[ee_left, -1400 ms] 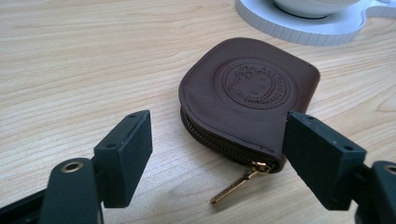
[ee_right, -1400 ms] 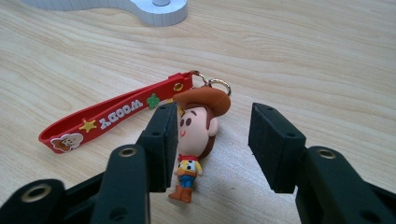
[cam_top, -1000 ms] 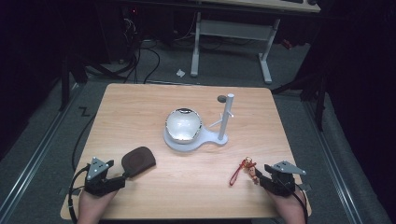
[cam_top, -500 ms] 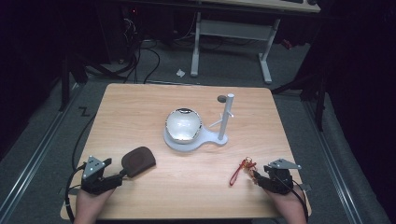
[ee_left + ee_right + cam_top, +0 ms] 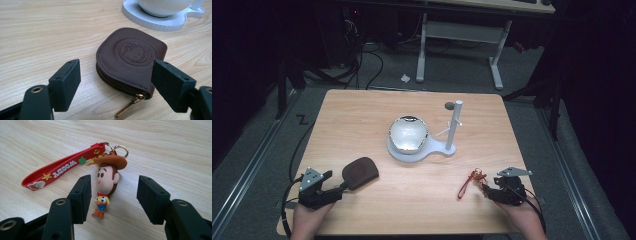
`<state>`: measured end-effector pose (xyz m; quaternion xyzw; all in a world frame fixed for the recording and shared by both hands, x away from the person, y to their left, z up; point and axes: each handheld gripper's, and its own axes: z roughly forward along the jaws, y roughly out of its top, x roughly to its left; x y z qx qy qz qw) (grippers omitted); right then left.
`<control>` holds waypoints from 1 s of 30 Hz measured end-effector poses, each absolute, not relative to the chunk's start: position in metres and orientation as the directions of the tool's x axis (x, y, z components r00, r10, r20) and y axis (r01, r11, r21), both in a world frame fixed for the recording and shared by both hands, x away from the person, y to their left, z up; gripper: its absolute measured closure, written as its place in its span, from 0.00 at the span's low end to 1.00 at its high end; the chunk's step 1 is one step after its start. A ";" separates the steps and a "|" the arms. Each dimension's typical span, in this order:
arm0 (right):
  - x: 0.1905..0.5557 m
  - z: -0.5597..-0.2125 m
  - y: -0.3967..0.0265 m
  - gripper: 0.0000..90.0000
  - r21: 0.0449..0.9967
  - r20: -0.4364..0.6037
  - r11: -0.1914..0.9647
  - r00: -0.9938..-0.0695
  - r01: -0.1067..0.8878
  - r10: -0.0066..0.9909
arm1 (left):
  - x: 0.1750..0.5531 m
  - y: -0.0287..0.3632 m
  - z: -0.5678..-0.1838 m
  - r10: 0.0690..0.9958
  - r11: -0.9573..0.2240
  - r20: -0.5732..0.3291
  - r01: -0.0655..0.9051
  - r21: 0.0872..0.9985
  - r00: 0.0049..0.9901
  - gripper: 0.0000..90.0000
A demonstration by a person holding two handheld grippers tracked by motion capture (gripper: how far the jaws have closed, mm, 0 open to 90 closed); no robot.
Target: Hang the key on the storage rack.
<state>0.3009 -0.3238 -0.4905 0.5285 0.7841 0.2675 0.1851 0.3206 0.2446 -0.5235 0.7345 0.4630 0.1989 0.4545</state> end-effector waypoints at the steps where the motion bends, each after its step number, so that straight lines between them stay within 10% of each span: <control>1: 0.301 -0.489 -0.324 0.50 0.610 -0.008 0.303 -0.376 0.732 0.927 | 0.321 0.245 -0.524 0.861 -0.159 -0.129 0.500 0.851 0.493 0.27; 30: 0.319 -0.472 -0.302 0.46 0.394 -0.069 0.477 -0.492 0.786 0.868 | 0.322 0.245 -0.526 0.853 -0.161 -0.145 0.516 0.841 0.502 0.27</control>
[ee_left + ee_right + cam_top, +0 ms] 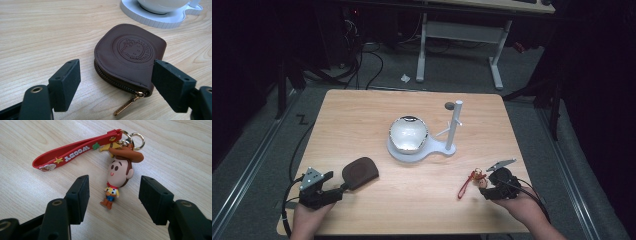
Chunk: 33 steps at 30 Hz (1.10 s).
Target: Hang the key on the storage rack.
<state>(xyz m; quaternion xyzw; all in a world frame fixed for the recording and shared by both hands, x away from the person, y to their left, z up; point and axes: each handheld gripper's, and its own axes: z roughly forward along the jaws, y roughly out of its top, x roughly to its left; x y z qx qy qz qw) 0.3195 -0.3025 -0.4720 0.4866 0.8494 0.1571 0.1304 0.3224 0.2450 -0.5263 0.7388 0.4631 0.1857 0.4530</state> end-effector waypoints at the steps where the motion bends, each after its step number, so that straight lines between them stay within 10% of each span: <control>1: 0.320 -0.471 -0.301 0.45 0.383 -0.070 0.479 -0.493 0.790 0.867 | 0.322 0.245 -0.527 0.852 -0.162 -0.145 0.517 0.841 0.503 0.26; 33: 0.358 -0.485 -0.307 0.61 0.261 0.030 0.448 -0.471 0.855 0.882 | 0.321 0.244 -0.528 0.845 -0.171 -0.146 0.519 0.838 0.514 0.26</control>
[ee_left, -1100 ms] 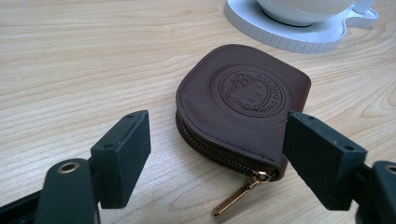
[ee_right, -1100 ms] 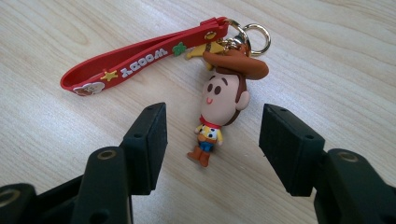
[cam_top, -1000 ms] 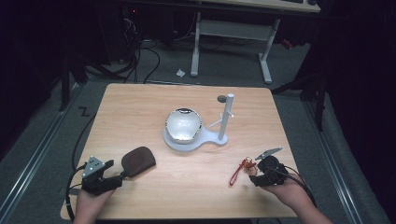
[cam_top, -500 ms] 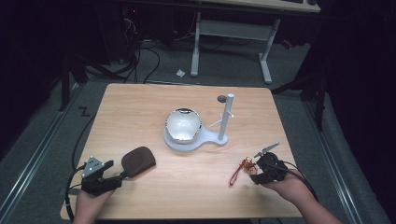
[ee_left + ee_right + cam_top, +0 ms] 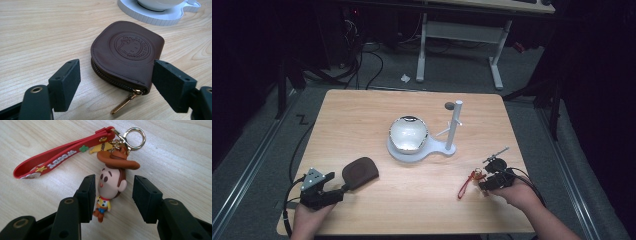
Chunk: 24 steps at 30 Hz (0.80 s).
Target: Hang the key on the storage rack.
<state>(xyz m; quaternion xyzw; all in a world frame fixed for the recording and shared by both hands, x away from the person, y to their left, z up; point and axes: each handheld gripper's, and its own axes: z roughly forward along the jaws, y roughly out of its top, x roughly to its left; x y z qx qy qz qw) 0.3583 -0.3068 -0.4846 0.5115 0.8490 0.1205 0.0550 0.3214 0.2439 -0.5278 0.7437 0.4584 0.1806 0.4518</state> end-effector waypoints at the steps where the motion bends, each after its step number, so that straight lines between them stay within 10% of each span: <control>1: 0.361 -0.488 -0.306 0.65 0.253 0.041 0.449 -0.474 0.857 0.880 | 0.321 0.244 -0.528 0.846 -0.169 -0.148 0.520 0.837 0.512 0.26; 24: 0.363 -0.477 -0.295 0.73 0.240 0.007 0.493 -0.510 0.836 0.860 | 0.321 0.246 -0.529 0.847 -0.162 -0.157 0.528 0.834 0.507 0.26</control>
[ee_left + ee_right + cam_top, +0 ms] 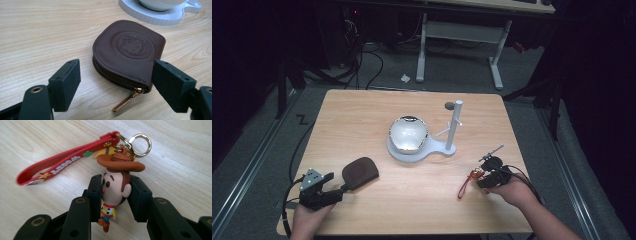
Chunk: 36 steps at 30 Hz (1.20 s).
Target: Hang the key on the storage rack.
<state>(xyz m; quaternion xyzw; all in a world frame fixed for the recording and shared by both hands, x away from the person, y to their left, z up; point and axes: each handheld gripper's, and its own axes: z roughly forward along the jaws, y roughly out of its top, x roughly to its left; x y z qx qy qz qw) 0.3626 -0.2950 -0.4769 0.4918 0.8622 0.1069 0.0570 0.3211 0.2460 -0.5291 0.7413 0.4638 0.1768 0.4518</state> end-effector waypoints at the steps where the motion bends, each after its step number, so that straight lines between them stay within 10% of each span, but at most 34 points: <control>1: 0.362 -0.473 -0.294 0.73 0.239 0.003 0.499 -0.514 0.833 0.858 | 0.320 0.245 -0.529 0.846 -0.164 -0.155 0.527 0.834 0.510 0.26; 36: 0.345 -0.386 -0.283 0.76 0.272 -0.030 0.555 -0.569 0.786 0.822 | 0.319 0.244 -0.528 0.844 -0.168 -0.152 0.521 0.837 0.515 0.26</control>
